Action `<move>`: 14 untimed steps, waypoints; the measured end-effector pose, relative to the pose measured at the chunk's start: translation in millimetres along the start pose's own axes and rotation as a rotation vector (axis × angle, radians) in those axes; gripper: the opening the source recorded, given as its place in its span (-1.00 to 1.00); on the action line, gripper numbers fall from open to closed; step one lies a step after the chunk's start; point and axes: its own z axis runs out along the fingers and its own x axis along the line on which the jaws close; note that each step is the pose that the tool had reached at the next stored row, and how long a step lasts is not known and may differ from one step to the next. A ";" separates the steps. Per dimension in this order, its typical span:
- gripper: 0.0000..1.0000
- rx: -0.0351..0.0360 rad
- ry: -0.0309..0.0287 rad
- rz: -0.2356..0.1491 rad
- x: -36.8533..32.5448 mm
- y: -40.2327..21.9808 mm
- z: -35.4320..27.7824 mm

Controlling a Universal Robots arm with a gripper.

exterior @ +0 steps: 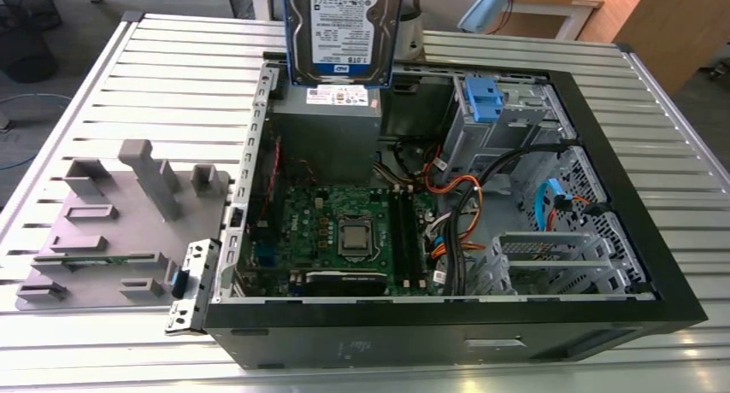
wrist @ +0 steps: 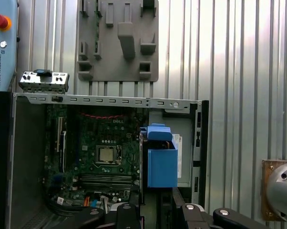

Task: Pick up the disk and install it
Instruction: 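Pick up the disk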

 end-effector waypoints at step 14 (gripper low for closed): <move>-0.30 -0.0001 0.0001 0.000 0.0 -6.3 -0.1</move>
